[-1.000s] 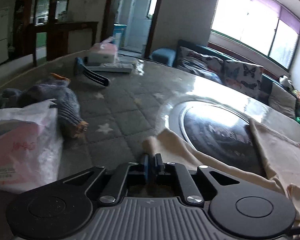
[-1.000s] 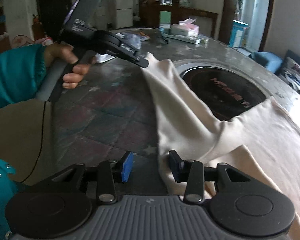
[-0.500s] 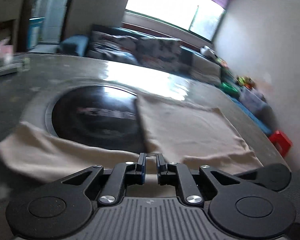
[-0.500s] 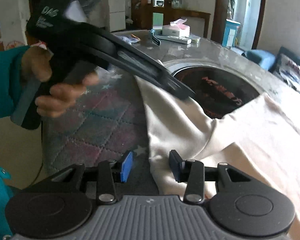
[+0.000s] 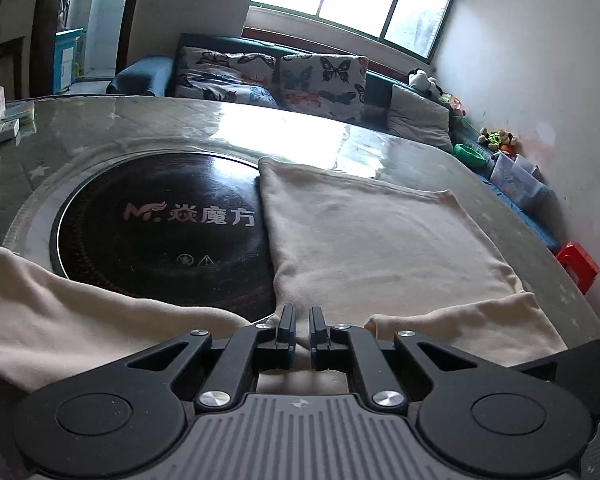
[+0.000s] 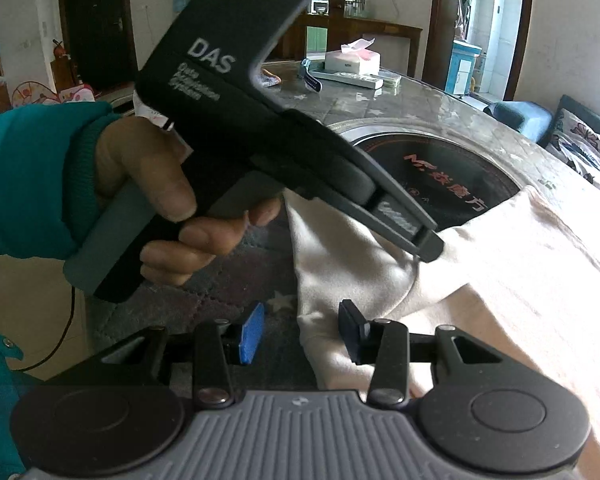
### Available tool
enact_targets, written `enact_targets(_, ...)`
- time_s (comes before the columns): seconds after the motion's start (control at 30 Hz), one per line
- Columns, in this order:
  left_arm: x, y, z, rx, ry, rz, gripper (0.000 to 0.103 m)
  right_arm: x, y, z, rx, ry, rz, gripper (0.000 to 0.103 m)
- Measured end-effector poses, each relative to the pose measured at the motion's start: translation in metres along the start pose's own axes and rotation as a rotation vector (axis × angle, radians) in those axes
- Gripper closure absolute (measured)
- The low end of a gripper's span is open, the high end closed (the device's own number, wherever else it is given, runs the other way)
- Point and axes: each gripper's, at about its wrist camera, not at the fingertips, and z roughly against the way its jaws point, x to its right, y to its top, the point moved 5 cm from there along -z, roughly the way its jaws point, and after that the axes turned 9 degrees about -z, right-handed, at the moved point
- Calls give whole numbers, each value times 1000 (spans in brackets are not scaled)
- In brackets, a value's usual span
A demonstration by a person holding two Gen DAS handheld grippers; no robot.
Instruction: Fold clothes
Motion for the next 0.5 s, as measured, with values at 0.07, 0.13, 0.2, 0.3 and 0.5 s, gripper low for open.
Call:
enact_targets(0.07,4,6,-4,1,-13,-5,95,0,0,0,2,2,-1,61)
enact_targets(0.13,7,11,-8,1,-26,-9,94,0,0,0,5,4,-2,59)
enact_targets(0.2,5,13,-18,-15,-15,-7,94,-1,0,-1,6,3,-1,58)
enact_targets(0.3,1,15,-28,-27,-5,5,94,-1,-1,-1,9,1,-3,58)
enact_targets(0.5,-22,16,5,40,32,37,94,-1,-1,-1,14,2,-5,58)
